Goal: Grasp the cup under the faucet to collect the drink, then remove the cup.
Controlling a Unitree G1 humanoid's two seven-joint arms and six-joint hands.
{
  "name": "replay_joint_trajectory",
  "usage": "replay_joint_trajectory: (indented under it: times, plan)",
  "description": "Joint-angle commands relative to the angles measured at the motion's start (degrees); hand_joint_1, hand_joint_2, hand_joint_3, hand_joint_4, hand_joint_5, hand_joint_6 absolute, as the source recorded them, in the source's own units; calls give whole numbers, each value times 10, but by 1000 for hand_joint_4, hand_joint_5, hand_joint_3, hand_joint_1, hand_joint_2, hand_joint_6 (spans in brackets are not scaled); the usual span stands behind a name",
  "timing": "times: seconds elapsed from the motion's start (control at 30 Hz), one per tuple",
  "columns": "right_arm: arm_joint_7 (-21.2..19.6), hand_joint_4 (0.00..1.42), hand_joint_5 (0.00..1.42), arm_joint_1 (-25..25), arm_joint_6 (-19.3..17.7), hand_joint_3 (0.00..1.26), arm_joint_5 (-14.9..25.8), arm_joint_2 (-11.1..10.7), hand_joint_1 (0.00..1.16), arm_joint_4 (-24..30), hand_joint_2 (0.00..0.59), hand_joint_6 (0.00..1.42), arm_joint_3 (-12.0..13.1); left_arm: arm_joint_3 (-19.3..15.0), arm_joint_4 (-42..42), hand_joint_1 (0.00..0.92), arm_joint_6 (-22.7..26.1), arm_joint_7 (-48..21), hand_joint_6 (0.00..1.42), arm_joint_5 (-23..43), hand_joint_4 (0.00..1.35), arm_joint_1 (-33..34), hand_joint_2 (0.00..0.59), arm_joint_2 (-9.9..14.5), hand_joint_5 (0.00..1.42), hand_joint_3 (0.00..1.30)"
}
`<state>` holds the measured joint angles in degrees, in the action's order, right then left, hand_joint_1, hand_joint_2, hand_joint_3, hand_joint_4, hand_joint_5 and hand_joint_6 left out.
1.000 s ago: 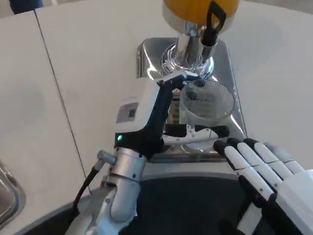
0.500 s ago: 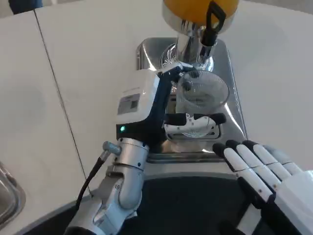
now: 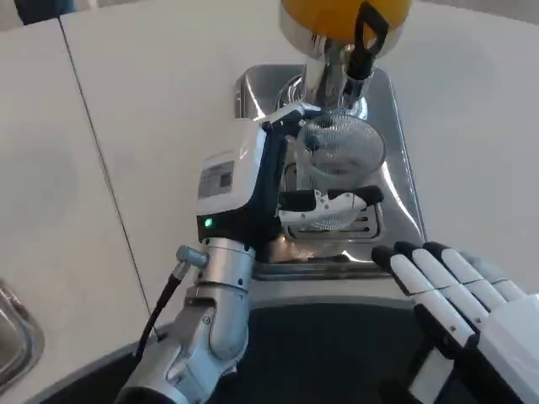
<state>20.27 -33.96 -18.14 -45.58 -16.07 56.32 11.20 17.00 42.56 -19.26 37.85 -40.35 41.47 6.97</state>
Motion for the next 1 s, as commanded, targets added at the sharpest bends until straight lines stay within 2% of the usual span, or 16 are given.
replay_joint_trajectory:
  times: [0.03,0.13,0.23,0.33,0.43,0.63,0.8,0.93,1.0]
  plan:
    - [12,0,0,2,13,0,7,-2,273,9,500,47,5,3,18,555,-5,-4,1312,16,847,6,0,2,1134,814]
    - [15,0,0,2,18,0,7,-1,273,12,500,47,4,4,23,396,-11,-7,1218,25,596,8,13,7,982,548]
    - [16,0,0,2,20,0,8,-1,273,13,500,47,4,7,24,333,-15,-9,1083,28,400,9,22,12,868,401]
    - [15,0,0,3,21,0,9,-1,273,13,500,47,2,6,25,322,-24,-17,1025,35,352,7,21,15,826,356]
    - [14,0,0,4,19,0,9,-2,273,11,499,47,0,6,24,296,-32,-25,882,42,252,5,18,20,727,285]
    - [12,0,0,5,16,0,5,-2,273,7,496,47,-8,1,3,234,-43,-33,670,47,142,-6,11,37,576,215]
    - [9,0,0,6,15,0,3,0,272,7,491,47,-12,-16,-35,178,-80,-67,572,74,103,-32,0,79,513,179]
    - [7,0,0,6,14,0,1,1,270,6,487,47,-15,-31,-56,173,-85,-80,567,81,102,-48,0,99,507,176]
    - [6,0,0,8,15,0,-2,5,269,4,486,48,-23,-43,-88,170,-85,-89,566,84,102,-68,0,122,504,159]
